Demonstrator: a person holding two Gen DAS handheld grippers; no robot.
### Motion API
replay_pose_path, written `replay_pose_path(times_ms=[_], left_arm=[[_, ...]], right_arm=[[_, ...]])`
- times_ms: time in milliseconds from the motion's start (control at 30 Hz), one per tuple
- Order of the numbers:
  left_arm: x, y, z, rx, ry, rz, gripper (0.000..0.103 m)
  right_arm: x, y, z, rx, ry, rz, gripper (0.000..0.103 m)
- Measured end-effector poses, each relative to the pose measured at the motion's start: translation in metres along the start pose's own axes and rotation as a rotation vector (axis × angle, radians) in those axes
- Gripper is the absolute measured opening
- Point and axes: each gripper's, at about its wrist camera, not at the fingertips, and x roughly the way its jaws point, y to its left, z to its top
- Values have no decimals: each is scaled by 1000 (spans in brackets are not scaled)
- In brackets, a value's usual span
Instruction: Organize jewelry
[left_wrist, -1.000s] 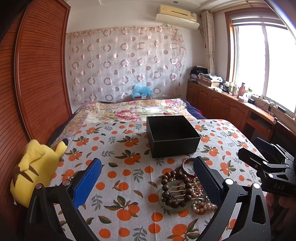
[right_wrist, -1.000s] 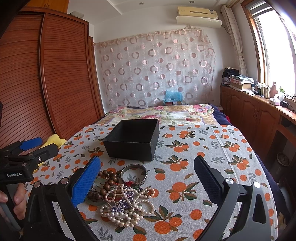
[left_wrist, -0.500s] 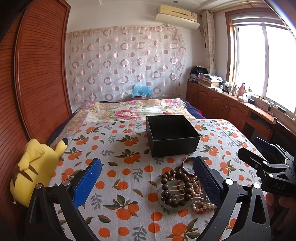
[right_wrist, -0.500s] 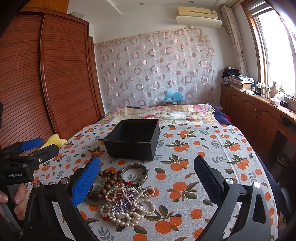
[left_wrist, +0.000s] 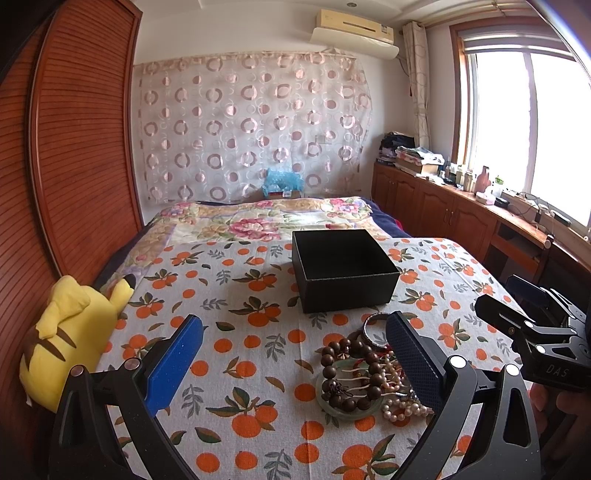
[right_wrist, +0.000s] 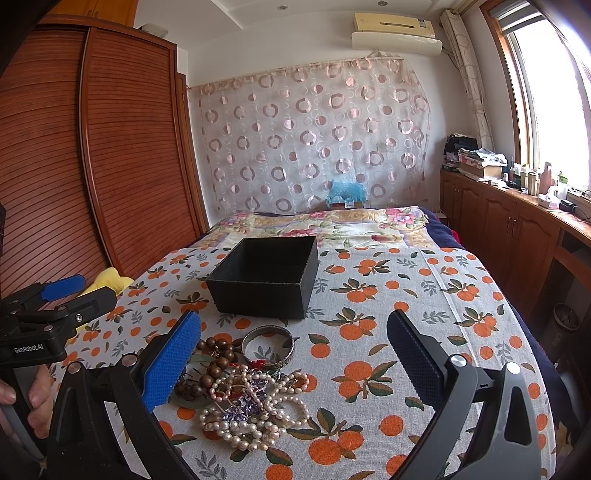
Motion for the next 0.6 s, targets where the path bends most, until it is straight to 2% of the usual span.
replay_pose_path(times_ms=[267, 600], left_arm=[[2, -3, -1, 0, 13, -3, 95], [26, 5, -11, -1, 86, -25, 95]], right_arm=[[1, -1, -1, -1, 0, 0, 101], [1, 3, -7, -26, 11, 0, 101]])
